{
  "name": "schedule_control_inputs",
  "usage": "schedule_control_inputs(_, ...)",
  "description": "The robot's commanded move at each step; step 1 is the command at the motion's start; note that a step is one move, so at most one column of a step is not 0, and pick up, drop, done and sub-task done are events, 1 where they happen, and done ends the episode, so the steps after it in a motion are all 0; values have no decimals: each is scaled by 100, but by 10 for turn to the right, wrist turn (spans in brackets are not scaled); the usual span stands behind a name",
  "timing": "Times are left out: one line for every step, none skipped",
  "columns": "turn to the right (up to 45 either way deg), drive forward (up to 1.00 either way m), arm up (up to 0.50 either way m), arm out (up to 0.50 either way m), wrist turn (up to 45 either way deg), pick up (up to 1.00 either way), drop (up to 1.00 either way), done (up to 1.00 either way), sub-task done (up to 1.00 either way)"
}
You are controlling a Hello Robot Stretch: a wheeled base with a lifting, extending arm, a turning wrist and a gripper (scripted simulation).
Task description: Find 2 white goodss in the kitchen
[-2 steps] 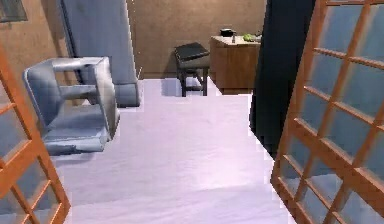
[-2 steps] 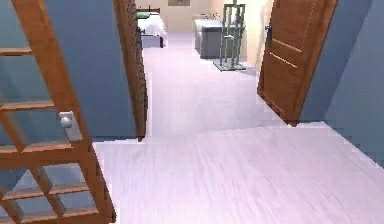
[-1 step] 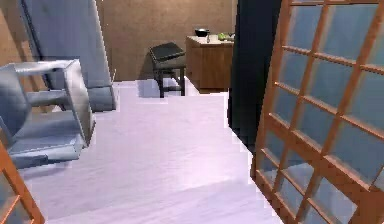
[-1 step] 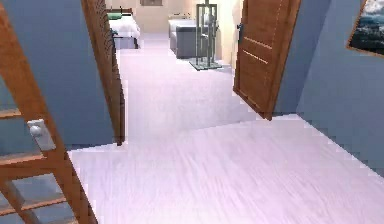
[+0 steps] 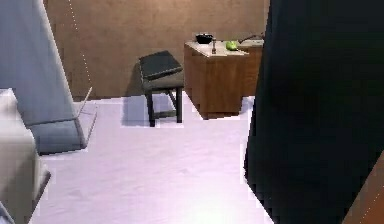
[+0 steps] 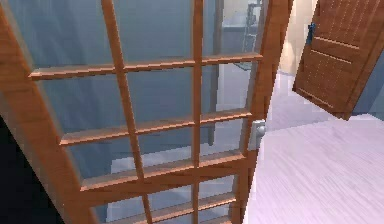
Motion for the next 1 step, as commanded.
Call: schedule_control_inputs(-30,0,0,0,0,0,0,0,0)
